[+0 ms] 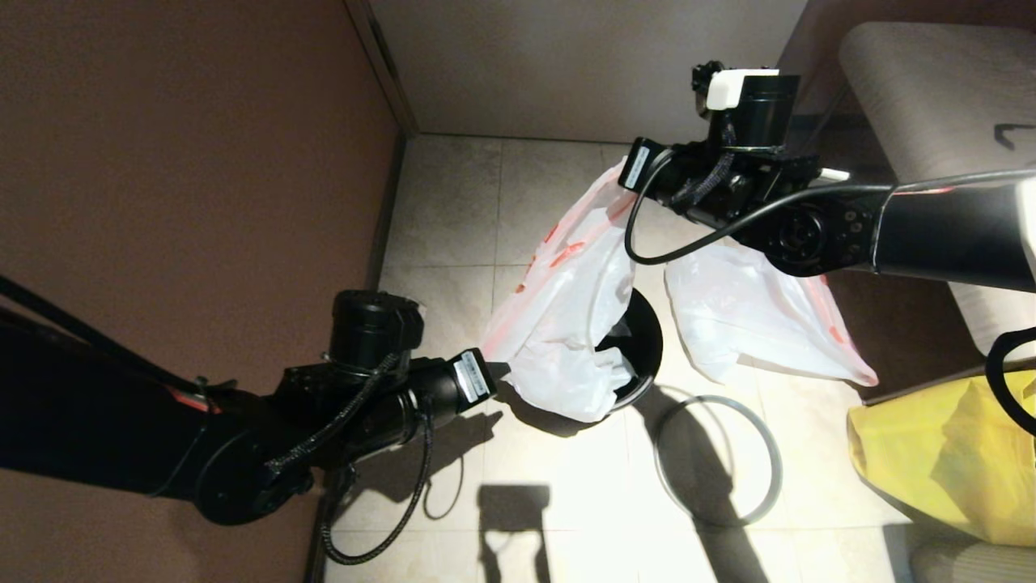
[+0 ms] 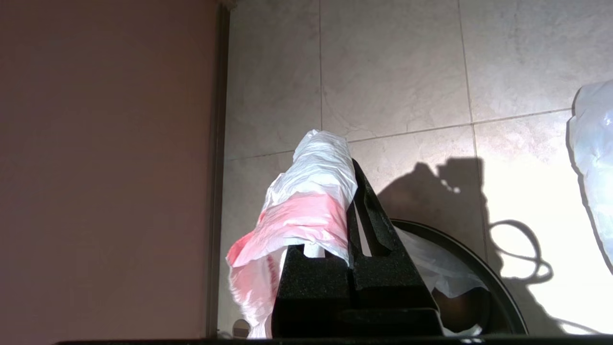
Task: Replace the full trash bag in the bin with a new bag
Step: Put the new garbage bag on the trash can
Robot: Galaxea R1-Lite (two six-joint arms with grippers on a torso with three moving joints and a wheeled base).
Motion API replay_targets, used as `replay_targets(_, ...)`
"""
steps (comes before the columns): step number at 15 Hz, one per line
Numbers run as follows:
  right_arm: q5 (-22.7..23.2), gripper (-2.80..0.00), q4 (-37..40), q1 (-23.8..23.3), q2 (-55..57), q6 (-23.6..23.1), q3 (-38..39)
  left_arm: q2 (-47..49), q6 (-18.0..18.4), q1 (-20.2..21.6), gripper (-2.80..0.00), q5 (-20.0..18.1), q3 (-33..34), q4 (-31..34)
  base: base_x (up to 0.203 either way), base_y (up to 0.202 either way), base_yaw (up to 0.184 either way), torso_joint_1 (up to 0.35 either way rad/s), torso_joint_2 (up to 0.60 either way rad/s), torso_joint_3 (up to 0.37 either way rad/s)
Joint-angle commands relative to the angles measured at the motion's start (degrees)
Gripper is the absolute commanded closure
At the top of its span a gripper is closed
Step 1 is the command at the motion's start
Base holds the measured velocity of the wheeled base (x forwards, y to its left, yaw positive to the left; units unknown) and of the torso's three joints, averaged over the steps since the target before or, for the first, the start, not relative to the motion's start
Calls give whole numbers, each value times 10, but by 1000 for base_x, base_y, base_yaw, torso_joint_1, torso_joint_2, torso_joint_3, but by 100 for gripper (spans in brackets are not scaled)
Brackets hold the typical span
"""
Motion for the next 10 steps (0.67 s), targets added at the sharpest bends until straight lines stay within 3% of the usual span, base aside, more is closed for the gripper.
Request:
replay_targets(1, -1, 0, -1, 1, 5, 1, 0, -16, -25, 24, -280, -11, -12, 0, 0, 0, 0, 0, 0, 0)
replay_targets(3, -1, 0, -1, 1, 1, 1, 0, 15, -57, 40, -280, 4, -39, 1, 0, 0, 0, 0, 0, 0)
replay_targets(10, 2, 0, -29, 6, -19, 4, 40, 93, -87, 72, -280, 2, -117, 26, 0, 0, 0, 0, 0, 0)
